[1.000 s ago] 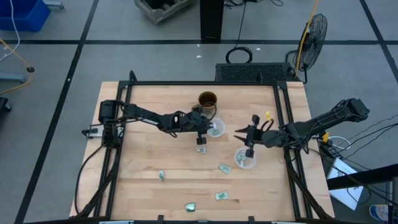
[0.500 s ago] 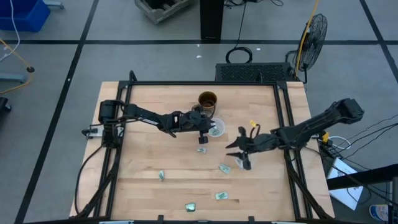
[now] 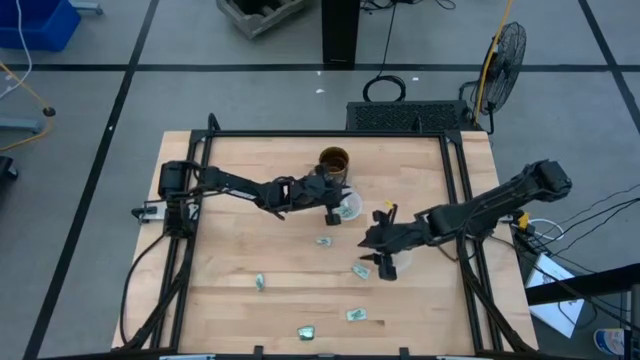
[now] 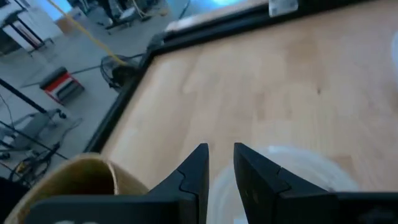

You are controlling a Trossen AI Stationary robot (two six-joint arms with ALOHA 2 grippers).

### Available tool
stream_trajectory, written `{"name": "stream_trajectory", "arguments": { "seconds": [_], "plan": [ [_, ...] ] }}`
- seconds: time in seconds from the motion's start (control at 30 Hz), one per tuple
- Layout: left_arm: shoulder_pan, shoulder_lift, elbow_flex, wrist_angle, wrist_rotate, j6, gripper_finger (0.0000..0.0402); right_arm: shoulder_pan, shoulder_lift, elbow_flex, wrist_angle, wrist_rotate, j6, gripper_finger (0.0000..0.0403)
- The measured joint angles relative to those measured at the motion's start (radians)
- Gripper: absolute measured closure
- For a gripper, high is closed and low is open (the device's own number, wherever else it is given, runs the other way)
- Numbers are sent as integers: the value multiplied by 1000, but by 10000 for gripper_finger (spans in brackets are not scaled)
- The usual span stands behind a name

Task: Pick and place items into bin
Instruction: Put the stevia packet into the bottom transparent bin

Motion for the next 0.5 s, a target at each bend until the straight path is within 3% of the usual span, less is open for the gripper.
{"name": "stream_trajectory", "arguments": {
  "seconds": [0.27, 0.5],
  "plan": [
    [-56, -163, 47, -125, -43, -7, 320, 18, 175, 1, -5, -53, 123, 247],
    [-99, -405, 41, -504, 0, -145, 321, 19, 224, 0, -14, -53, 177, 247]
  ]
}}
